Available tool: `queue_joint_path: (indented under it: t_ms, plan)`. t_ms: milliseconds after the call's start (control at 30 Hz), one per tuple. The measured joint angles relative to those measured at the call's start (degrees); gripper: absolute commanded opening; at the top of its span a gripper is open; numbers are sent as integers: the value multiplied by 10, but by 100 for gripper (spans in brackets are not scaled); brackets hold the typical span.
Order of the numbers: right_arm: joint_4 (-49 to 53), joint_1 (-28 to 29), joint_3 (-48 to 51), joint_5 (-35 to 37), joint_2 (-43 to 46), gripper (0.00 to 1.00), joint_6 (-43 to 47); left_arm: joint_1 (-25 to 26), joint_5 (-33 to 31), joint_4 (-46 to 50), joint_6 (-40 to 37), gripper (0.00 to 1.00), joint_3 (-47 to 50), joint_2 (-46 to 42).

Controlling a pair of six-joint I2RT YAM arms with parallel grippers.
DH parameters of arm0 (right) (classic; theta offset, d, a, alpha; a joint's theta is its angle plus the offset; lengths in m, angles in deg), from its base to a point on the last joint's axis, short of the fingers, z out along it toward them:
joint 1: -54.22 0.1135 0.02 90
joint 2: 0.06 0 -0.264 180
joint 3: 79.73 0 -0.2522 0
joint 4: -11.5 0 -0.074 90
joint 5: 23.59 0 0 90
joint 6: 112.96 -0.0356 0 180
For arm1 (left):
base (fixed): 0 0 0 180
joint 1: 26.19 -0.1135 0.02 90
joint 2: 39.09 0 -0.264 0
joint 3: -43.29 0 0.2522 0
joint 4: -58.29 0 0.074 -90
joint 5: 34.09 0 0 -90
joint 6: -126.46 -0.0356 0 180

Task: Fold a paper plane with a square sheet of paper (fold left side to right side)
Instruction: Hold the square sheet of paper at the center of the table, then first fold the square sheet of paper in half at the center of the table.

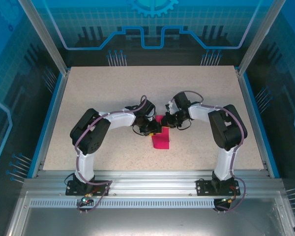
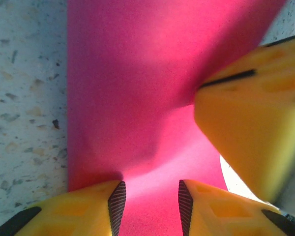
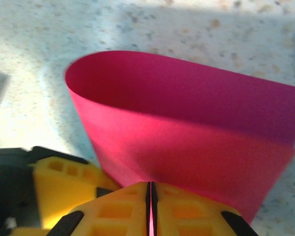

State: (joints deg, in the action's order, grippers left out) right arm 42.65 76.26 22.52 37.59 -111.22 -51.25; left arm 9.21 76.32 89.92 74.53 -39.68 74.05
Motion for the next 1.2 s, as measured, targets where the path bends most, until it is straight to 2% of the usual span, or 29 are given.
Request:
queue_joint_path:
  t_ms: [367, 633, 1200]
  plan:
    - [6, 1, -3, 14, -13, 12, 0, 2, -1, -13, -7, 45, 21, -20]
    - [6, 1, -3, 14, -13, 12, 0, 3, 23, -38, -7, 44, 49, -63]
    - [17, 1, -10, 14, -17, 12, -7, 11, 46, -71, -10, 42, 73, -37]
